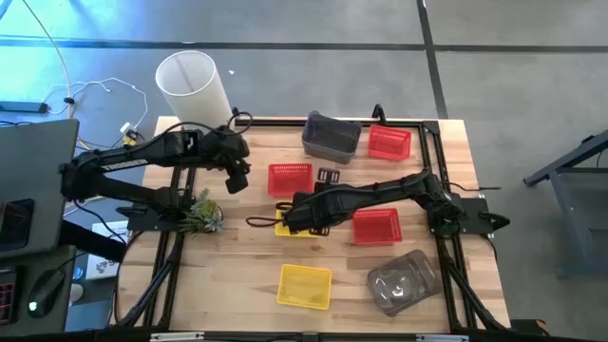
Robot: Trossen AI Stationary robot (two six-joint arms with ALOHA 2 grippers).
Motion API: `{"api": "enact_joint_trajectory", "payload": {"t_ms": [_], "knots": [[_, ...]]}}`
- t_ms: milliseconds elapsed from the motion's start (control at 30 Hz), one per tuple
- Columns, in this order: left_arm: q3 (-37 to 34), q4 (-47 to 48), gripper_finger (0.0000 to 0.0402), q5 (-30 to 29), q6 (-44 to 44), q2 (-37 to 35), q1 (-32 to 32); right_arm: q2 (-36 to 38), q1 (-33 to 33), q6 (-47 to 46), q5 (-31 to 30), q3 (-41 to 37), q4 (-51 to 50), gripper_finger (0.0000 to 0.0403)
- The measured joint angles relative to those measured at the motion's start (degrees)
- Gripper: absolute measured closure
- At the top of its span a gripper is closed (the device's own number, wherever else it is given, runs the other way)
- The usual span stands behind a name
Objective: Stack baskets by color
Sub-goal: Stack the middle red bin on the bottom red bin
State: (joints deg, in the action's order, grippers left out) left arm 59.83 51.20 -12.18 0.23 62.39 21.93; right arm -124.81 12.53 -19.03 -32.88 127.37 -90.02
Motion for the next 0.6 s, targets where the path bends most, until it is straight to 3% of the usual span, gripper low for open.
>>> {"api": "enact_joint_trajectory", "payload": {"t_ms": [267,600], "knots": [[0.0,-2.1,0.0271,0.0,2.6,5.6,0.0,0.0,0.0,-1.7,-1.6,0.0,0.0,0.0258],[0.0,-6.9,0.0271,-0.5,12.5,11.5,1.1,0.0,0.0,-0.4,-1.9,0.0,0.0,0.0258]]}}
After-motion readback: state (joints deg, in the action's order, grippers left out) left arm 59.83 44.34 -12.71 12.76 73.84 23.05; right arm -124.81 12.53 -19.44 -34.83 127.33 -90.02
